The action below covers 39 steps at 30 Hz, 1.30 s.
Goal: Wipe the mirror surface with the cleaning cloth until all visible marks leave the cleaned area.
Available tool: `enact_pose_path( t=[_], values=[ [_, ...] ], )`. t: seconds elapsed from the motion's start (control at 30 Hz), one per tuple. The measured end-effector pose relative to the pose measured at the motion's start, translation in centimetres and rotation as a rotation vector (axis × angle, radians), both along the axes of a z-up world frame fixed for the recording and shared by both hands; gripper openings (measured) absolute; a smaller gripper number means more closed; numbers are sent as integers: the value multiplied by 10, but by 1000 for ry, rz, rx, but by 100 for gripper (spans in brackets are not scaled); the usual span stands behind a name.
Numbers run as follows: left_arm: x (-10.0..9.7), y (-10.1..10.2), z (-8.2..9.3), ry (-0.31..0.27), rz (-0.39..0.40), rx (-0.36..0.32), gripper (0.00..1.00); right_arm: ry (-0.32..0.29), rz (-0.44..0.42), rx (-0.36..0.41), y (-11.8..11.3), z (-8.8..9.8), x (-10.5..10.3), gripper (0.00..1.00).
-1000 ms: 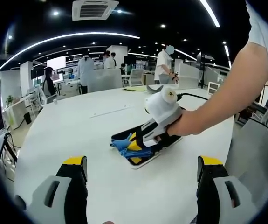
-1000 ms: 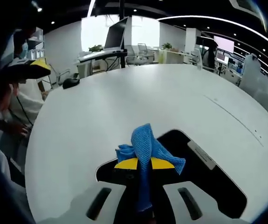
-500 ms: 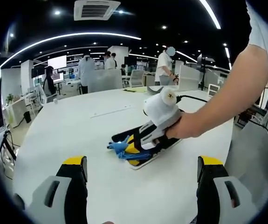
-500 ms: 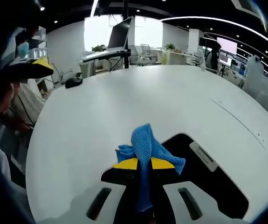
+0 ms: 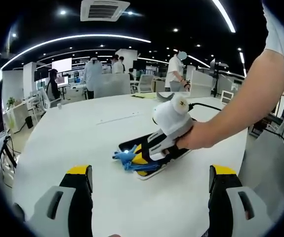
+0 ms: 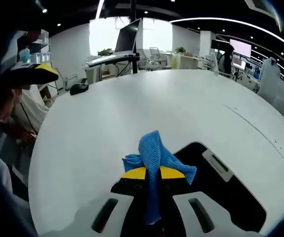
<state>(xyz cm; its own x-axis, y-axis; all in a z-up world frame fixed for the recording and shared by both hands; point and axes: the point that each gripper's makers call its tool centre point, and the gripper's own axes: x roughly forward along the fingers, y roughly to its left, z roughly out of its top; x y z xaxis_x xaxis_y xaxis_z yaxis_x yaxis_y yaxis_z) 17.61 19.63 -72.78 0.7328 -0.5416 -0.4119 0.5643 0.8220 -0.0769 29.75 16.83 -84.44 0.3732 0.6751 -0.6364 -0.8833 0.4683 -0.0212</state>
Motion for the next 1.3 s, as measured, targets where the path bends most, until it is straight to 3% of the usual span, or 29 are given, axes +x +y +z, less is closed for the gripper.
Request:
enact_pose_path(
  t=[1.3],
  values=[
    [-2,-5,5,-17,-16,0,97,-9,63,-9,-13,-1,-12,2]
  ],
)
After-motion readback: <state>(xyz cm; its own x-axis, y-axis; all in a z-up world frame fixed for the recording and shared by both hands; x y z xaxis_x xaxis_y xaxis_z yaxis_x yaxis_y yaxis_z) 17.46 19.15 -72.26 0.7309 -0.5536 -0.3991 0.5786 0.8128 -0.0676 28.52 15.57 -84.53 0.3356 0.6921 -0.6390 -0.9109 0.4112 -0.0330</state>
